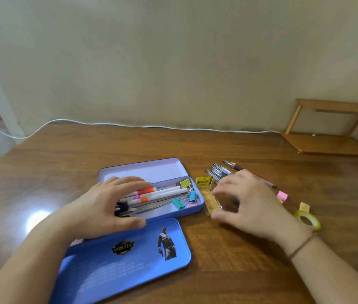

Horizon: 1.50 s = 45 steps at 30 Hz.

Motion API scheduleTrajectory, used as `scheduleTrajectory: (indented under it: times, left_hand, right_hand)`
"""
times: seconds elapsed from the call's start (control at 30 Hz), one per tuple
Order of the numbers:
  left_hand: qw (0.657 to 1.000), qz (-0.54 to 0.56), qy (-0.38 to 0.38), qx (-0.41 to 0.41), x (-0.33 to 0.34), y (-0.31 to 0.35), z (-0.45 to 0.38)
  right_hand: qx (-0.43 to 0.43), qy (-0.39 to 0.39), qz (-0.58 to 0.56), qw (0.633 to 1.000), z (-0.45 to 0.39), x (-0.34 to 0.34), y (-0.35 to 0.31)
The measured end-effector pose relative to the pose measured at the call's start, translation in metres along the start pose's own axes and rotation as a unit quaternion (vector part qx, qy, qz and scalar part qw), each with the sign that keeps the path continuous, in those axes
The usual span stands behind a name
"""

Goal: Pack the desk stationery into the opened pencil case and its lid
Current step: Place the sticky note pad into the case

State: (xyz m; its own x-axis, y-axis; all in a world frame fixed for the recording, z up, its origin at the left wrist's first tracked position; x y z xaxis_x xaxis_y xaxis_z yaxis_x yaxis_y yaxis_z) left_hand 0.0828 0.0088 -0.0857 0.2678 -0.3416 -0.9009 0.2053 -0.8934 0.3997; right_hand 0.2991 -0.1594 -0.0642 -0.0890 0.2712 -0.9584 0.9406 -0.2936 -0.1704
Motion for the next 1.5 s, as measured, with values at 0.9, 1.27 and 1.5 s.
scheduleTrajectory:
  times: [0.9, 1.27, 1.5]
  left_hand:
    - [0.923, 0.325, 0.205, -0.029, -0.031, 0.017, -0.001]
    - [0.909, 0.379, 0.169, -0.031, -0.022, 0.022, -0.005]
    - [0.909, 0.388, 0.153, -0.022, -0.022, 0.023, -0.004]
  right_hand:
    - [0.144, 0.057, -0.553, 0.818, -0.03, 0.004, -0.079]
    - [0.022, 0.022, -0.455, 0.89, -0.019, 0.007, -0.098]
    - [0.011, 0.033, -0.471, 0.881, -0.026, 0.01, -0.1]
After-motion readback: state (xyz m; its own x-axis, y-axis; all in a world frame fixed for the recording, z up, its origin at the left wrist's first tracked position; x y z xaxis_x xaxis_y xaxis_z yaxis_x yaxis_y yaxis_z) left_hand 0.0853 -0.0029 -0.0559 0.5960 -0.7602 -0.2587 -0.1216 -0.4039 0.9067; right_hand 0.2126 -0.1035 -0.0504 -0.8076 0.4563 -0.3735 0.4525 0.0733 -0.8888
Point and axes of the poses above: each hand's wrist, its own z-axis away from the middle knuckle, its own x-axis out of the palm, y = z × x, the point moved 7 cm from there along -z, towards the middle knuckle, and after that the axes turned 6 degrees about x, right-handed, at the moved point
